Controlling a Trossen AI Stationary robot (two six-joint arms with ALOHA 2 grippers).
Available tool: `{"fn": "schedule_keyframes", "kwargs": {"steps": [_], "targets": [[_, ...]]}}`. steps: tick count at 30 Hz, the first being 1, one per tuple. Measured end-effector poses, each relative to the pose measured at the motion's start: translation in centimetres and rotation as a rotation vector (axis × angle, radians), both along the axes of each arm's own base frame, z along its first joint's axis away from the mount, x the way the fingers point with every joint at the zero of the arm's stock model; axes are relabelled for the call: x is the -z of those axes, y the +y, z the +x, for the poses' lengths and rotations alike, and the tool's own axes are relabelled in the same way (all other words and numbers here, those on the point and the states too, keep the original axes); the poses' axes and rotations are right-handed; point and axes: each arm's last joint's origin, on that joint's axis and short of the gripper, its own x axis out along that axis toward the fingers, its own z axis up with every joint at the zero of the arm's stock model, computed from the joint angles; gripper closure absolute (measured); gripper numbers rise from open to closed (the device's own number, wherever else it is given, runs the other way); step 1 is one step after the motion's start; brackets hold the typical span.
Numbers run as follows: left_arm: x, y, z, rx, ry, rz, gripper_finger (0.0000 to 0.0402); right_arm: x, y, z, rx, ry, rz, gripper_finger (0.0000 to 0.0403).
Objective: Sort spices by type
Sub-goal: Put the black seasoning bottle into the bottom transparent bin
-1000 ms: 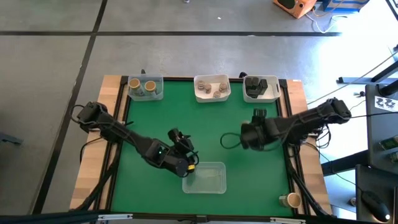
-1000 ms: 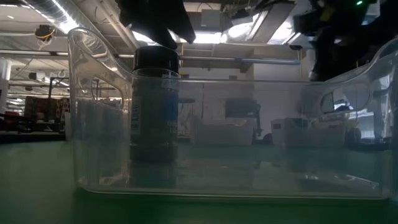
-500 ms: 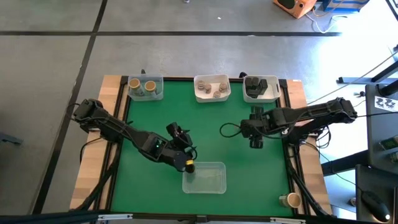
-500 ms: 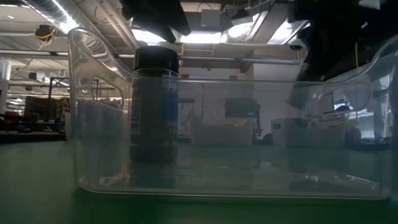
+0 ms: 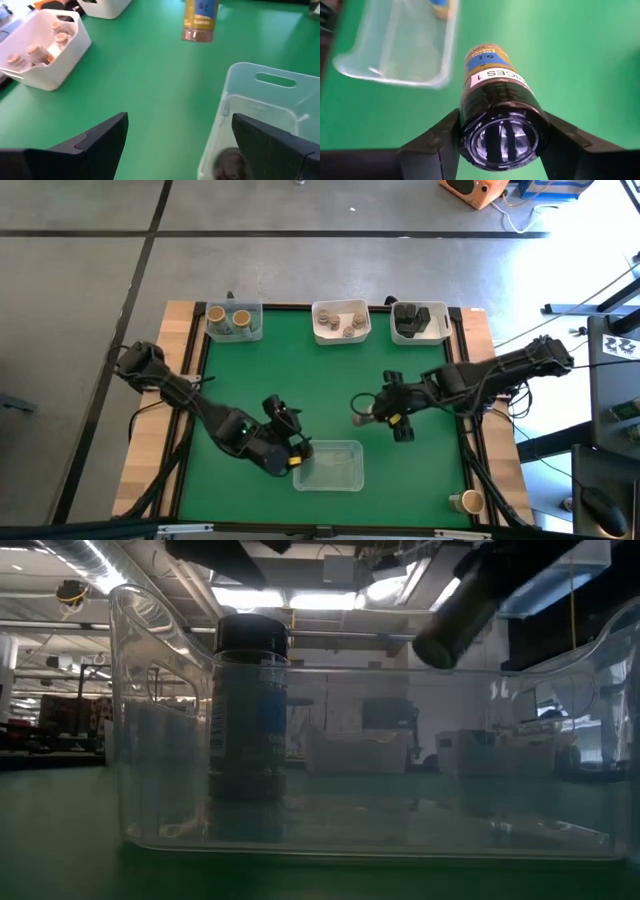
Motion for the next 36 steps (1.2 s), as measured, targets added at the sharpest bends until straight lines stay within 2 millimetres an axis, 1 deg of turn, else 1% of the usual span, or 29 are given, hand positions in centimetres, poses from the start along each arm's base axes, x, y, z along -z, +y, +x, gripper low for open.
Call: {"fn": "schedule_keyframes", "kwargs": {"steps": [4, 9, 14, 20, 25, 30, 36], "targets": [[0.1, -1.1, -0.7, -0.003, -0.021, -0.046, 0.0063, -0.5, 1.2, 0.4, -0.037, -0.069, 0.08, 0.0193], [1.7, -2.0, -1.8, -0.029, -0.033, -0.075, 0.0063, -1.2, 2.5, 0.8, -0.075, -0.136, 0.111, 0.0193], [3.3, -2.9, -3.1, -0.077, -0.089, -0.089, 0.0063, -2.2, 3.8, 2.5, -0.106, -0.136, 0.104, 0.0193], [3.9, -4.0, -4.4, -0.106, -0.179, -0.054, 0.0063, -2.7, 5.1, 5.1, -0.132, -0.057, 0.063, 0.0193], [4.6, -4.1, -4.9, -0.135, -0.219, -0.06, 0.0063, -2.1, 6.0, 7.1, -0.135, 0.01, 0.048, 0.0192], [5.5, -3.5, -5.1, -0.186, -0.239, -0.084, 0.0063, -1.0, 6.8, 8.8, -0.149, 0.071, 0.055, 0.0192], [5.9, -3.4, -5.2, -0.201, -0.246, -0.093, 0.0063, 1.1, 7.2, 9.5, -0.133, 0.178, 0.074, 0.0192]]}}
